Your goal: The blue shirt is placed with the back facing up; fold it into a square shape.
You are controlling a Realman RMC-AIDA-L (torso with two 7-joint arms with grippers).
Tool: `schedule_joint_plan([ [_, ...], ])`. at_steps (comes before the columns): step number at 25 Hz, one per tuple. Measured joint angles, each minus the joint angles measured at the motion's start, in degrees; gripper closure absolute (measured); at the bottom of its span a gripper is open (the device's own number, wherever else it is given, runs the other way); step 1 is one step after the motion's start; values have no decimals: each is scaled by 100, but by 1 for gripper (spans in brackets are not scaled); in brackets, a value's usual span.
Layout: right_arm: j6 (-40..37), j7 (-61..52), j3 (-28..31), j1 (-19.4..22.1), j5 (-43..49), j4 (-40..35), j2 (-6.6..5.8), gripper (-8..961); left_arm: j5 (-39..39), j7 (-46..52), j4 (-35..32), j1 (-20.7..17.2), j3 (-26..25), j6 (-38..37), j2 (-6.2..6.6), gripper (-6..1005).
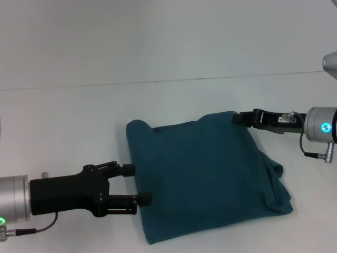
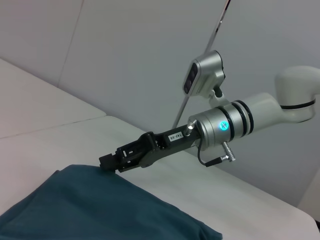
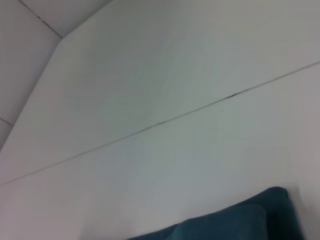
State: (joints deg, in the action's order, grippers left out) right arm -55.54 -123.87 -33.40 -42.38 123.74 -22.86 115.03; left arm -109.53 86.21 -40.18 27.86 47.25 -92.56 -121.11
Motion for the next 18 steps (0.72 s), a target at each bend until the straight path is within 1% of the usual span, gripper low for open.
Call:
schedule_joint_plan([
  [9, 329, 16, 0, -42, 24, 136, 23, 681, -12, -6, 12, 0, -5, 5, -2, 52],
  [13, 379, 138, -5, -58, 21, 144, 70, 850, -15, -8, 13, 0, -9, 6, 0, 51],
  [16, 385, 269, 36, -60, -8, 99, 121, 934, -20, -8, 2, 0, -7, 6, 0, 51],
  [18, 395, 393, 52, -60, -103, 83, 138, 937, -24, -9, 0, 4, -6, 6, 0, 51],
])
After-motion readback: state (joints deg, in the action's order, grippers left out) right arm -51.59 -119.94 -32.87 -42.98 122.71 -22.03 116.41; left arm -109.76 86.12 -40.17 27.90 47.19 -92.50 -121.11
